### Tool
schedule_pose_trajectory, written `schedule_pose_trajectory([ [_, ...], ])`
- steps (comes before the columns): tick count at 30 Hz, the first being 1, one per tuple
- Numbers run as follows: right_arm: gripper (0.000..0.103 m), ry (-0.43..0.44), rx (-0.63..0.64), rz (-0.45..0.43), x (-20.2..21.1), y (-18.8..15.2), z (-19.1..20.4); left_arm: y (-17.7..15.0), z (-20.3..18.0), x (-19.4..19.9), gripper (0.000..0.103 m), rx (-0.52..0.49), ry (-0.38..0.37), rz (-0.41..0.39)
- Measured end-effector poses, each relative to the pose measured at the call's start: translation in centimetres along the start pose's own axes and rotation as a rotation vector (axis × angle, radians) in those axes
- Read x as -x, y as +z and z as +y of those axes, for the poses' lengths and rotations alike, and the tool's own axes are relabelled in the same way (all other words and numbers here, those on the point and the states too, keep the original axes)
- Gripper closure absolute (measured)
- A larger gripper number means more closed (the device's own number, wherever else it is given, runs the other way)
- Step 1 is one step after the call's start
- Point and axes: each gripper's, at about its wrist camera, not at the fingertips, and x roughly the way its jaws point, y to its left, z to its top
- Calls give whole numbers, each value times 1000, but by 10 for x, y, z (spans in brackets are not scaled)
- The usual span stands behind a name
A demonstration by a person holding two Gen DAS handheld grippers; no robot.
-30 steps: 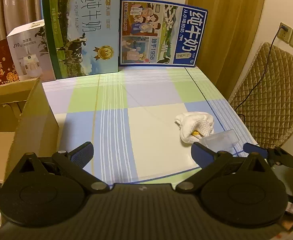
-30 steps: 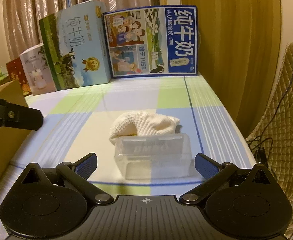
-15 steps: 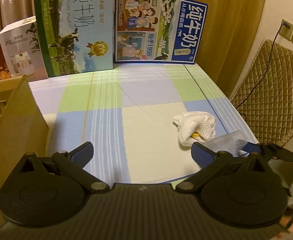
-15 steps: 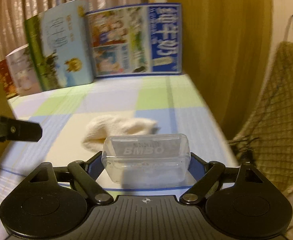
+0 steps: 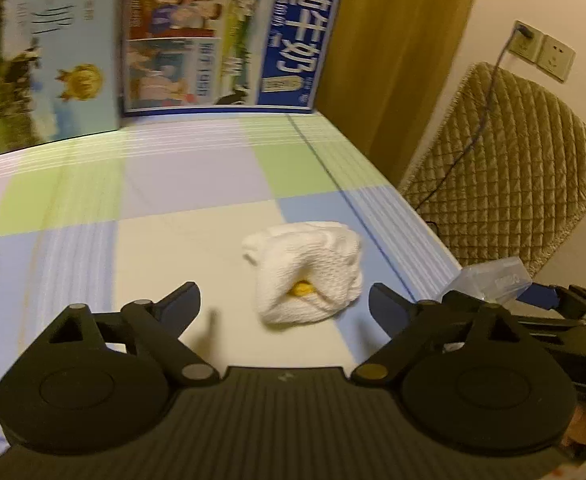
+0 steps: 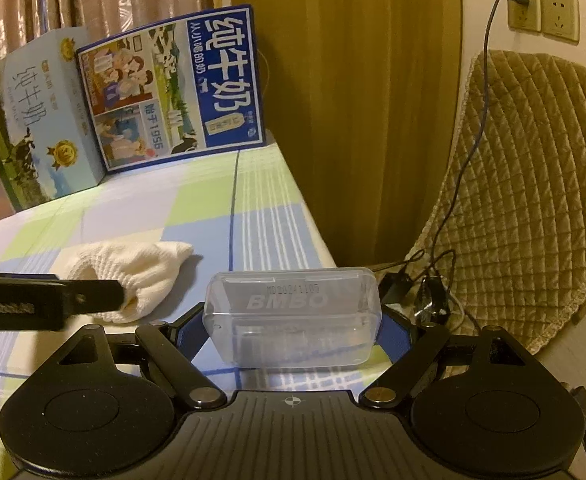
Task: Organize objects
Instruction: 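Grasp the white mesh item with the left gripper while the right gripper grasps the clear box, then carry the white mesh item and clear box over the cardboard box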
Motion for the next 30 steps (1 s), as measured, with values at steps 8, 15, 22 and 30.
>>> schedule_pose_trajectory([
  [8,20,-20,-14,18,-3,-1,-4,2,-7,-28,41,-11,-26,0],
  [15,20,7,-26,18,2,1,-1,3,-6,-24,72,-12,-33,18],
  [22,20,58,-8,20,30,2,14,-15,-10,25,74,-39,45,41],
  [30,20,97,18,44,105,-33,33,-48,-12,113,74,0,95,15],
])
